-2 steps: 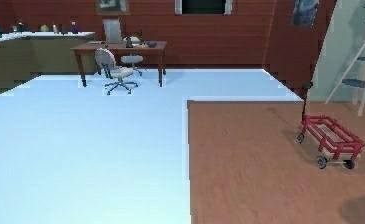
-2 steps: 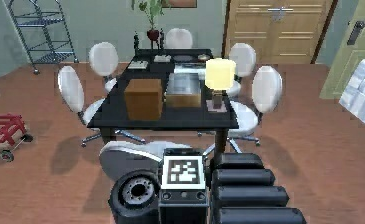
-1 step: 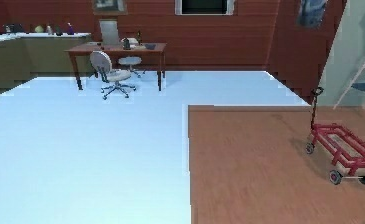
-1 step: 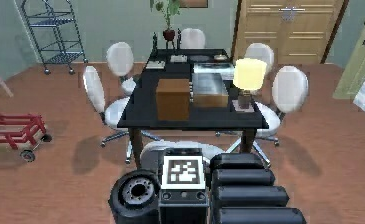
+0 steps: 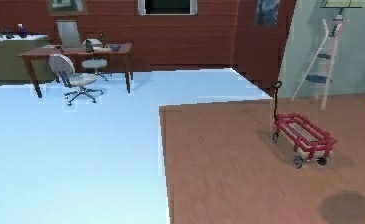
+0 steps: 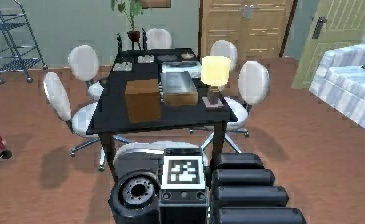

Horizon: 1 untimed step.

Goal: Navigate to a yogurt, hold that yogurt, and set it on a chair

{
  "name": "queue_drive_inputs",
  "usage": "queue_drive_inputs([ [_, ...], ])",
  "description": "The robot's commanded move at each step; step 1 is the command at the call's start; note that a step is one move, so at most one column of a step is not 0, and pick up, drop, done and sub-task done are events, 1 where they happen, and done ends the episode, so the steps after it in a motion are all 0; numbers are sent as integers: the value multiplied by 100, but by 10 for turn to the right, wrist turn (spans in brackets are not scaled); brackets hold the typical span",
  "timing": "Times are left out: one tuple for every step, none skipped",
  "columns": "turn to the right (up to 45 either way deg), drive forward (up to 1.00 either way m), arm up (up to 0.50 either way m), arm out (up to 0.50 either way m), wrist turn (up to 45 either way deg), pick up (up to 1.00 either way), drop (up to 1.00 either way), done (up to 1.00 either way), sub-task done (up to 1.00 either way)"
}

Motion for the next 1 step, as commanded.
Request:
queue_drive_inputs([
  [0, 30, 0, 0, 0, 0, 0, 0, 0],
])
